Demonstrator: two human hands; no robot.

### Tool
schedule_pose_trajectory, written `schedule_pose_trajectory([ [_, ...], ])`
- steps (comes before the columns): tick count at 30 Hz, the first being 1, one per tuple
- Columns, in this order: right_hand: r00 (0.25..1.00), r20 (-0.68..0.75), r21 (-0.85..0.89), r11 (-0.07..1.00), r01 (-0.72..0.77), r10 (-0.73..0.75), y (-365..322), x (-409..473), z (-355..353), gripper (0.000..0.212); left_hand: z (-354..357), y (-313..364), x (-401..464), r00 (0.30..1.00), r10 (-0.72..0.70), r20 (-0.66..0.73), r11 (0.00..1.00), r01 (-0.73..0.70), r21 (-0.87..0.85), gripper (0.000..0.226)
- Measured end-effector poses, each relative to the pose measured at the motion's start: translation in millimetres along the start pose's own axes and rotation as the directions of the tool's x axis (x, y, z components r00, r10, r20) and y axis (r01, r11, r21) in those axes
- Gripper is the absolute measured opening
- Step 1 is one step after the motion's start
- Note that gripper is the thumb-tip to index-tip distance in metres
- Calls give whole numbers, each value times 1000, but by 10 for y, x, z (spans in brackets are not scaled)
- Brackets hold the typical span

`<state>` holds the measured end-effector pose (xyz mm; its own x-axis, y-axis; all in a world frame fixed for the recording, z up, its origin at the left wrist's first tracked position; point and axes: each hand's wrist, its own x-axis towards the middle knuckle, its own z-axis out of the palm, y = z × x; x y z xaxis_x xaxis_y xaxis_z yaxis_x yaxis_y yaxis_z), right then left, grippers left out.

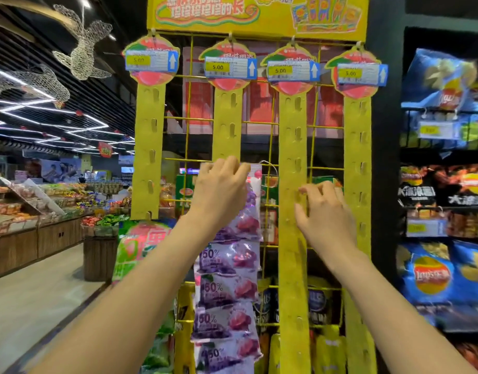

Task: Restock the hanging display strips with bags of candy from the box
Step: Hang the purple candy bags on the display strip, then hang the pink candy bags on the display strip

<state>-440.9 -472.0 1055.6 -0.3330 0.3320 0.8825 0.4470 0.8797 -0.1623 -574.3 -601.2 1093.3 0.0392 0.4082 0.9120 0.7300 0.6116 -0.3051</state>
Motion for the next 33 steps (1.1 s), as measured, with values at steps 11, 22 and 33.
schedule_pose_trajectory([
  [11, 989, 144, -424, 904, 47, 16, 1470, -736, -281, 35, 281, 1536, -421, 970, 241, 31, 960, -233, -154, 7],
  [22, 937, 324, -605, 790, 98, 132, 3241, -1927, -995, 37, 366, 3742, -800, 939, 333, 83, 864, -269, -424, 15],
  [33, 750, 572, -587, 804, 92, 332, 4734, -2996, -1713, 40, 30, 5768, -1359, 755, 445, 481, 771, -50, -635, 24],
])
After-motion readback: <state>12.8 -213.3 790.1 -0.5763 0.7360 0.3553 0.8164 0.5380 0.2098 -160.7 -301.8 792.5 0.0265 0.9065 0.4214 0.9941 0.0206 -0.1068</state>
